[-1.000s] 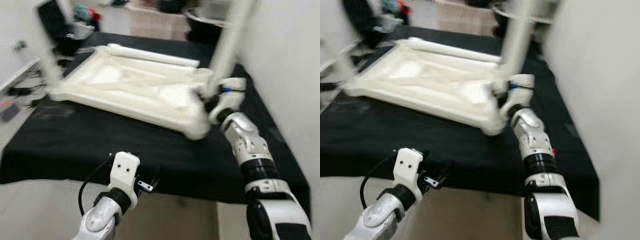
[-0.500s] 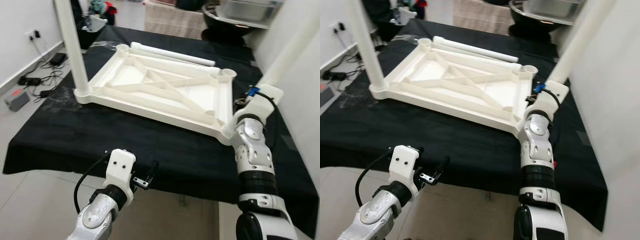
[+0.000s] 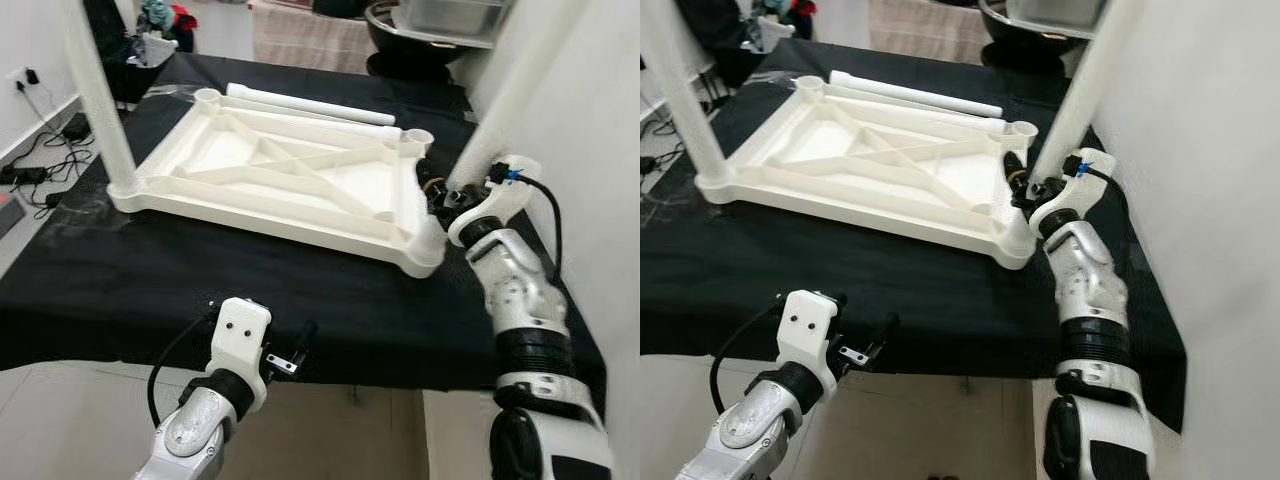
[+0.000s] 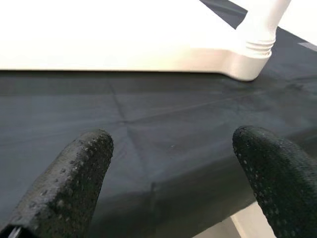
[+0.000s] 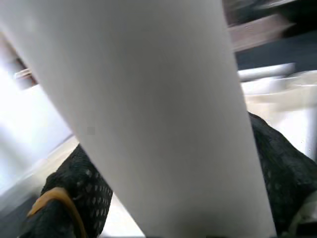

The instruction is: Building children table

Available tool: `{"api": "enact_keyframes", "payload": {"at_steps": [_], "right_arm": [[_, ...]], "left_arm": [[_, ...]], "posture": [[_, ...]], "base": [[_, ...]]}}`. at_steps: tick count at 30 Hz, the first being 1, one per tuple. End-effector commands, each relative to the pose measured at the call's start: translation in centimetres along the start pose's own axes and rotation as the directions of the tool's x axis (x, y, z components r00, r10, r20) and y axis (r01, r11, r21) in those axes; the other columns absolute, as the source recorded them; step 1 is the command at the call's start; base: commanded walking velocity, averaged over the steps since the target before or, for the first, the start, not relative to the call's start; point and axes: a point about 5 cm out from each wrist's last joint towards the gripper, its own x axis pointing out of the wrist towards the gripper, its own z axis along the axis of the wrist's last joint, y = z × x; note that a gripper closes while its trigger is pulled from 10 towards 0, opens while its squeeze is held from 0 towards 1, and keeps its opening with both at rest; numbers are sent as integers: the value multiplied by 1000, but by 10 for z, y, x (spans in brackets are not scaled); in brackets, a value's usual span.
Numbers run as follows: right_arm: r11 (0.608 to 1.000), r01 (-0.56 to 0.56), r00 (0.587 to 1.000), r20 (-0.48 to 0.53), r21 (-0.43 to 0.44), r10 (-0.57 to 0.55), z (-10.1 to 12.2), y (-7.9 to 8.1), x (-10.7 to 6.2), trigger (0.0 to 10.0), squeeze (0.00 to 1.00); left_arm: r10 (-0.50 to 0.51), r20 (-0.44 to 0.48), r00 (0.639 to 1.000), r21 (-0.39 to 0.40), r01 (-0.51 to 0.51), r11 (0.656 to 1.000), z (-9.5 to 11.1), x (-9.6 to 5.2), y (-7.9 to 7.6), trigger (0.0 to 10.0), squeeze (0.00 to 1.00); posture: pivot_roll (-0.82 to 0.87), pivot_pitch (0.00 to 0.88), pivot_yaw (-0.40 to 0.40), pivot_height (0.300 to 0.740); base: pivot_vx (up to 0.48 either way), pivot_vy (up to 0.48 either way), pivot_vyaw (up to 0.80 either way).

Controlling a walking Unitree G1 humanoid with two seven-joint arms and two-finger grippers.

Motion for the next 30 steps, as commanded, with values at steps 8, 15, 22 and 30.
{"api": "enact_keyframes", "payload": {"at_steps": [8, 15, 22, 30], "right_arm": [[890, -455, 874, -174, 32, 454, -27, 40, -1, 4863, 0], [968, -233, 966, -137, -93, 219, -27, 28, 20, 0, 0], [782, 532, 831, 22, -325, -556, -11, -31, 12, 0, 0], [461, 821, 523, 121, -338, -844, -8, -52, -24, 0, 0]], "left_arm": [[6, -16, 1000, -6, -6, 1000, -3, -1, -1, 10000, 0], [6, -17, 1000, -6, -6, 1000, -4, -1, -1, 10000, 0], [5, -16, 1000, -8, -5, 1000, -4, -1, 0, 10000, 0], [5, -17, 1000, -8, -5, 1000, -4, -1, 0, 10000, 0]], "posture": [[91, 164, -124, 740], [90, 164, -124, 740], [85, 164, -121, 740], [84, 165, -121, 740]], "base": [[0, 0, 0], [0, 0, 0], [0, 0, 0], [0, 0, 0]]}}
